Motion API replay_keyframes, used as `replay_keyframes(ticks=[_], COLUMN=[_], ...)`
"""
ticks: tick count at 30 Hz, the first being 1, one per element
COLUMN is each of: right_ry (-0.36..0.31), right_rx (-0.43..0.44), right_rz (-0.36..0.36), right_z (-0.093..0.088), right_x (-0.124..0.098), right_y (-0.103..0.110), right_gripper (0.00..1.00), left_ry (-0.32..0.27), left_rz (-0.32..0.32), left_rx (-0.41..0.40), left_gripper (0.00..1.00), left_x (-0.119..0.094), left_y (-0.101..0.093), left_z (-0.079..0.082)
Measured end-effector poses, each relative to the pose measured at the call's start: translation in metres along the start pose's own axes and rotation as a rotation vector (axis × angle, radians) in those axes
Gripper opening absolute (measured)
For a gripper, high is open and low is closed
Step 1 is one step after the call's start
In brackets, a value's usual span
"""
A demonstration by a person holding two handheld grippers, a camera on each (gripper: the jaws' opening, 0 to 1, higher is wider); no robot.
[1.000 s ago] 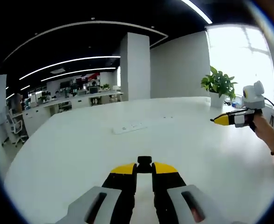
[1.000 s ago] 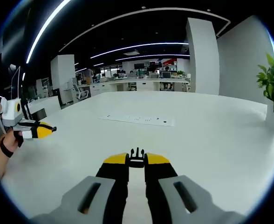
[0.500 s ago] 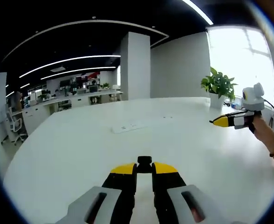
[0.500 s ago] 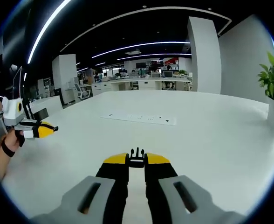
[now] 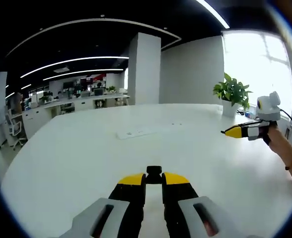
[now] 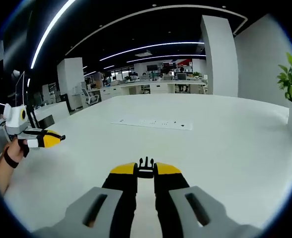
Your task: Snap the two parts of the plastic buckle together until the buckle closes and remains connected.
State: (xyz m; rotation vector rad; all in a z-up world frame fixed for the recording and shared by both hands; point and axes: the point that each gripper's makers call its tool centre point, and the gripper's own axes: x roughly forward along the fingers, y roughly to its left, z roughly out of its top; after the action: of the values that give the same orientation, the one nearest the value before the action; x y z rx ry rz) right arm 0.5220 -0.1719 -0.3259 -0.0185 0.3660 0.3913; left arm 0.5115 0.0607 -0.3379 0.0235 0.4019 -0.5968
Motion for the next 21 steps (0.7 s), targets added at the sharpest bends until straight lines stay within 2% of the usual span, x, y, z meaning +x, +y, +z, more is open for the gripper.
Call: replay_keyframes(ticks=[15,21], right_ry=[-0.004,-0.001], right_rx=[-0.035,-0.076], right_rz=[0.025,0.024], right_z=[0.001,0.007], right_x=[-0.013,-0.011], right_y=[0.023,0.027], right_gripper=[0.12,0.12], left_ry=[-0.006,0.007], left_rz=[-0.044,-0.050], left_rx=[-0.020,0.001], left_gripper=[0.11,0.11], left_x=[-0.002,-0.005], left_y=[-0.008,-0.011], left_z=[0.005,0.004])
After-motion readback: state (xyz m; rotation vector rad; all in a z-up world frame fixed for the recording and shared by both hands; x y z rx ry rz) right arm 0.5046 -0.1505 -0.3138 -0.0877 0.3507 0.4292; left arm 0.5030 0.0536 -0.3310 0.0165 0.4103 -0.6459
